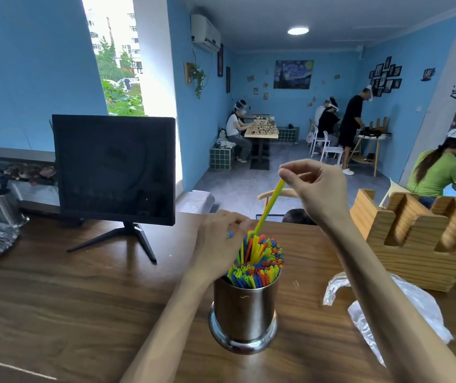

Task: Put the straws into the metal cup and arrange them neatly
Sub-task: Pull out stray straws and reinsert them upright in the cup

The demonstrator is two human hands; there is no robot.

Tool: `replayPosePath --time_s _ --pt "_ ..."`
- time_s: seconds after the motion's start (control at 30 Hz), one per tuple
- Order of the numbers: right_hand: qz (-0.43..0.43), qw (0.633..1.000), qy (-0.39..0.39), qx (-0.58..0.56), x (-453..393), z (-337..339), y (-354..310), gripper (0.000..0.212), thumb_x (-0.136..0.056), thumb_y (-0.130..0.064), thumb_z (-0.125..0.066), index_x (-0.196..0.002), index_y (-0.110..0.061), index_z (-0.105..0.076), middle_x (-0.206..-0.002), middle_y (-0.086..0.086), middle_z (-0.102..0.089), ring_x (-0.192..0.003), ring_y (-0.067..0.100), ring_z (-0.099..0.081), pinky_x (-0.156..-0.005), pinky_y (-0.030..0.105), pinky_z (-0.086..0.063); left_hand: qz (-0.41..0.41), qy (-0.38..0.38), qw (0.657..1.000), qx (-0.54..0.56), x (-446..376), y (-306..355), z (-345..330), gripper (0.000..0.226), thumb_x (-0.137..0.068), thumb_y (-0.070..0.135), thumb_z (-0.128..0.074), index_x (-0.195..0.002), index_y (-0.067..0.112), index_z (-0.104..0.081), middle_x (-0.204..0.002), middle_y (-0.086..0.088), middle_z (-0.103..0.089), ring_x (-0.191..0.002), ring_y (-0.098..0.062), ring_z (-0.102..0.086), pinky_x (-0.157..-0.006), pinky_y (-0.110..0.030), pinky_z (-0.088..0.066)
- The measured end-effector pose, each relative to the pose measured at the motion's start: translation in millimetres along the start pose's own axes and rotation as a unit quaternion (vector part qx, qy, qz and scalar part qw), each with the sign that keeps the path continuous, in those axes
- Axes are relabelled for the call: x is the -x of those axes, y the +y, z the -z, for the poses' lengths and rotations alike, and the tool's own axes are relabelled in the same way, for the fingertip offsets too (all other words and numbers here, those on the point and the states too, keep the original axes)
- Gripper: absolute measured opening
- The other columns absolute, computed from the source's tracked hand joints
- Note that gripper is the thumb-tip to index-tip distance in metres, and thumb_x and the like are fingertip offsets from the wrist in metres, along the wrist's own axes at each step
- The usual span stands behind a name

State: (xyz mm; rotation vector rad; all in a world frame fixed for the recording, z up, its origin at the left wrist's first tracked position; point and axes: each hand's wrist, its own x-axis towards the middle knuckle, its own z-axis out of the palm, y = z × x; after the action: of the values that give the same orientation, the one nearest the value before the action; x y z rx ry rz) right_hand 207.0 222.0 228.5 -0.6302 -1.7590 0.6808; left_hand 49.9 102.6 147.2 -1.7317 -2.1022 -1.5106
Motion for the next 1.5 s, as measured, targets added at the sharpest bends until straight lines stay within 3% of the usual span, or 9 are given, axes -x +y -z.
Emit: replayPosePath --time_s 0.13,0.27,0.4,0.5,0.63,0.8,0.97,1.27,1.5 --pt "0.034 0.996 0.06 -0.048 -2.5 0.5 -4.7 0.007 -0.088 -0.022 -0.079 -0.091 -0.027 -0.078 -0.083 -0.006 -0.076 -0.077 0.02 -0.069 -0.071 0.035 -0.057 -0.019 0.088 0.995 0.048 6.7 7.3 5.2 0.038 -0.098 0.042 -0.06 -0.067 0.025 -0.073 -0.062 0.005 -0.062 -0.069 -0.01 -0.06 -0.062 -0.017 -0.04" --pt "0.07 0.989 0.1 -0.078 3.3 -2.9 -5.4 0.008 -0.089 -0.019 -0.078 -0.097 -0.022 -0.078 -0.086 -0.005 -0.076 -0.079 0.017 -0.071 -0.071 0.031 -0.057 0.025 -0.022 0.991 0.128 7.9 16.1 8.0 0.045 -0.098 0.051 -0.055 -0.06 0.036 -0.074 -0.057 -0.004 -0.066 -0.063 -0.022 -0.067 -0.071 -0.029 -0.051" --pt "0.068 0.986 0.062 -0.136 14.1 -8.6 -7.9 0.011 -0.088 -0.014 -0.079 -0.096 -0.021 -0.078 -0.086 -0.004 -0.076 -0.074 0.011 -0.071 -0.07 0.027 -0.058 0.101 -0.054 0.977 0.18 0.0 26.9 6.0 0.034 -0.102 0.048 -0.05 -0.093 0.028 -0.075 -0.075 0.002 -0.077 -0.057 -0.008 -0.061 -0.065 -0.024 -0.05" --pt "0.044 0.985 0.003 -0.166 25.4 -10.3 -5.8 0.016 -0.086 -0.009 -0.079 -0.092 -0.024 -0.077 -0.079 -0.006 -0.077 -0.072 0.013 -0.072 -0.069 0.026 -0.058 0.18 0.003 0.935 0.307 -6.8 32.5 11.0 0.033 -0.103 0.042 -0.051 -0.118 0.017 -0.068 -0.09 0.001 -0.08 -0.064 -0.014 -0.071 -0.056 -0.022 -0.052" --pt "0.012 0.977 -0.057 -0.203 40.1 -11.0 0.9 0.014 -0.082 -0.003 -0.079 -0.092 -0.013 -0.078 -0.073 -0.004 -0.076 -0.065 0.009 -0.069 -0.062 0.019 -0.053 0.247 0.08 0.847 0.465 -13.0 35.8 20.2 0.027 -0.098 0.034 -0.063 -0.112 0.012 -0.069 -0.098 -0.005 -0.079 -0.08 -0.021 -0.076 -0.07 -0.03 -0.061" --pt "0.029 0.966 -0.168 -0.194 51.3 -9.4 8.9 0.019 -0.072 -0.013 -0.082 -0.09 -0.006 -0.079 -0.081 0.003 -0.077 -0.072 0.014 -0.073 -0.072 0.025 -0.058 0.274 0.067 0.766 0.578 -20.6 34.5 30.8 0.015 -0.095 0.018 -0.067 -0.103 0.006 -0.072 -0.087 -0.006 -0.077 -0.072 -0.014 -0.073 -0.061 -0.022 -0.06" --pt "0.025 0.956 -0.238 -0.171 55.5 -6.7 6.3 0.017 -0.069 -0.009 -0.087 -0.084 -0.015 -0.081 -0.08 0.001 -0.079 -0.078 0.011 -0.075 -0.073 0.02 -0.055 0.299 0.045 0.791 0.531 -20.2 33.7 31.3 0.019 -0.094 0.02 -0.068 -0.106 0.006 -0.071 -0.081 -0.002 -0.076 -0.064 -0.013 -0.069 -0.049 -0.019 -0.053" --pt "0.034 0.944 -0.319 -0.076 56.1 -15.3 15.4 0.017 -0.081 -0.016 -0.084 -0.098 -0.017 -0.083 -0.09 -0.002 -0.08 -0.088 0.016 -0.076 -0.084 0.04 -0.061 0.242 0.04 0.882 0.403 -17.9 27.4 31.3 0.021 -0.095 0.022 -0.069 -0.108 0.007 -0.073 -0.084 -0.006 -0.07 -0.06 -0.012 -0.06 -0.047 -0.018 -0.048" --pt "-0.013 0.974 -0.165 -0.152 44.5 -16.2 34.1 0.01 -0.089 -0.009 -0.075 -0.098 -0.004 -0.077 -0.08 0.009 -0.077 -0.076 0.023 -0.075 -0.073 0.026 -0.056 0.128 0.02 0.969 0.209 -11.1 14.6 17.8 0.011 -0.087 0.025 -0.08 -0.093 0.016 -0.079 -0.079 0.002 -0.077 -0.068 -0.007 -0.069 -0.063 -0.016 -0.051"
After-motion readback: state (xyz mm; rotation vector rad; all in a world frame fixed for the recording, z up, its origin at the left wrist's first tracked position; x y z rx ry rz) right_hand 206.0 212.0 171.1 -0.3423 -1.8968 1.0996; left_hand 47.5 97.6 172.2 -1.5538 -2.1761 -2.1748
